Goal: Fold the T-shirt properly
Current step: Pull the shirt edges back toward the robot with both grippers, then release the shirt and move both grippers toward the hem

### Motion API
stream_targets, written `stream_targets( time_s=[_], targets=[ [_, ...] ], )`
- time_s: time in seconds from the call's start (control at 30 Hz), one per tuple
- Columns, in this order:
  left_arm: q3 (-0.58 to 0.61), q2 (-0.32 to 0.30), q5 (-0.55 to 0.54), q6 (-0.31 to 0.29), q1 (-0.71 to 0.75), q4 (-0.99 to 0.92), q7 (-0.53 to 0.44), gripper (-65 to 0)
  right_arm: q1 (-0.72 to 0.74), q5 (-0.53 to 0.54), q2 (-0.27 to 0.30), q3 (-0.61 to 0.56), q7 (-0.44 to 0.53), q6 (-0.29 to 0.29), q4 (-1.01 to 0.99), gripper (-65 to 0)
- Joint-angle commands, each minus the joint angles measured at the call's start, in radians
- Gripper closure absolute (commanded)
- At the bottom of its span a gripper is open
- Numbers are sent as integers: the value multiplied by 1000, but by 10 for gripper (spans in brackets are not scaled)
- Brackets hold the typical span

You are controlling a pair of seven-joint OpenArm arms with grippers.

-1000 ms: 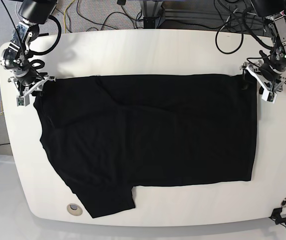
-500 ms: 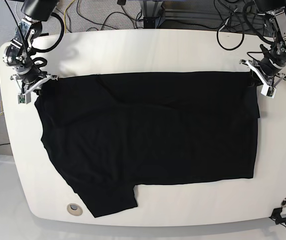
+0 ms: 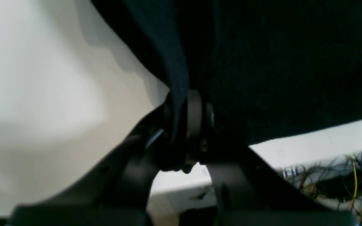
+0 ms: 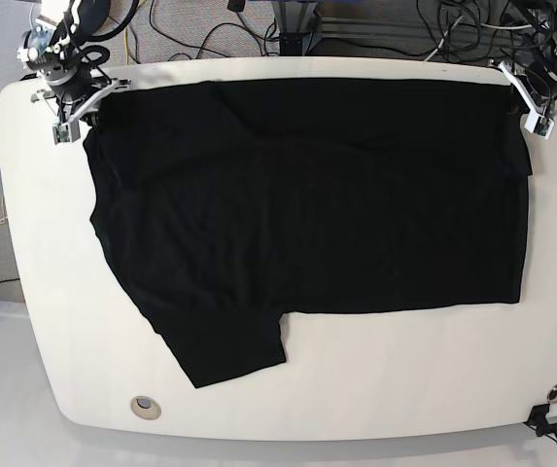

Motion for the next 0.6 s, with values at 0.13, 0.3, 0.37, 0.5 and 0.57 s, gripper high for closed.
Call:
stream_targets(
  time_s=[0.13,0.3,0.37,0.5,0.57],
  targets=[
    [3,-4,31,-1,20,6,49,0,-54,-50,-5,60,-75,1,6,0],
    [5,-4,31,-1,20,8,50,0,-47,-50,-5,58,-75,1,6,0],
    [5,-4,31,-1,20,8,50,0,-47,-50,-5,58,-75,1,6,0],
    [-1,-9,32,-1,20,9,62,-105,-43,-47,-5,58,-75,-2,28,-16],
    [-11,-11,32,-1,17,34,79,-286,-40,-47,-5,60,-75,-2,65,-131]
  ],
)
